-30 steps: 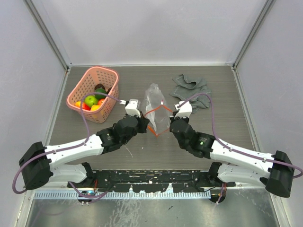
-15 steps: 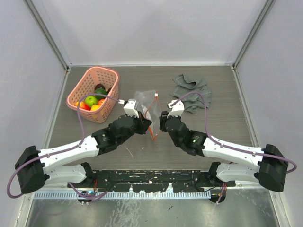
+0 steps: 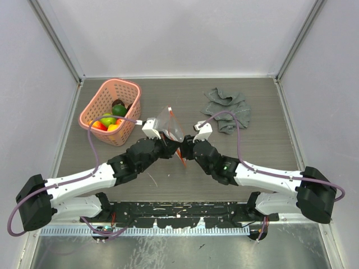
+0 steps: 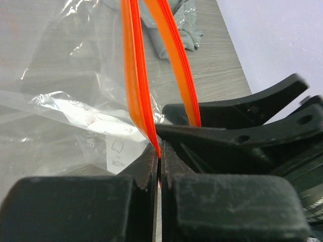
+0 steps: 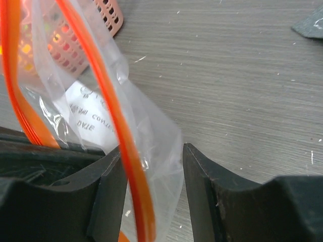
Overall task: Place the food in the zip-top bag and seal the zipper
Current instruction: Open the zipper of the food storage bag.
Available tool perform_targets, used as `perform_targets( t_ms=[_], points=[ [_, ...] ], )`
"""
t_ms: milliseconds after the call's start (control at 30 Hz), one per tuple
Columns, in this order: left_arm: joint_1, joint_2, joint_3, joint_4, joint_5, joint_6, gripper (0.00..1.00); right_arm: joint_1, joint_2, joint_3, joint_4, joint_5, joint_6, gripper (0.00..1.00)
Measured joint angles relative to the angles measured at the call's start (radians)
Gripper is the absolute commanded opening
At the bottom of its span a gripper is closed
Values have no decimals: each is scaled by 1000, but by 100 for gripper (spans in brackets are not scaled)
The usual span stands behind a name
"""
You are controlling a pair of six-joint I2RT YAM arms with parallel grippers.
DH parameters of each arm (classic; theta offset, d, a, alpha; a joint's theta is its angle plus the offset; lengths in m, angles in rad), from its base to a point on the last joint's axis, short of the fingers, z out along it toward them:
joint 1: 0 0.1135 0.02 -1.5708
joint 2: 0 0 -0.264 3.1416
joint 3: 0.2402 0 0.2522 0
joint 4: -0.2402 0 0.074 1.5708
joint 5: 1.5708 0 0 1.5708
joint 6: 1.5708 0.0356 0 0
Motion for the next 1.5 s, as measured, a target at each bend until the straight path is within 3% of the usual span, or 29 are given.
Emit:
perform_targets(
  t_ms=[200,400,667,1033,1167,1367,1500],
  points=[
    [0,-48,-12,0,-1,-3,0,2,1,-7,-11,8,-10,25],
    [0,-98,-12,-47,-5,1,0,2,-17,13,-135,140,-59,7],
    [4,-103,2,-185,-11,21,0,-25,-27,148,-304,318,-158,1],
    [75,19,112,-204,75,27,1,-115,-20,218,-346,309,-299,0],
    [82,97,131,-212,109,22,13,-124,12,218,-346,286,-355,0],
    [85,123,161,-228,137,-24,48,-127,35,220,-348,254,-412,0],
    [85,123,201,-241,145,-52,60,-127,48,249,-357,244,-442,0]
  ],
)
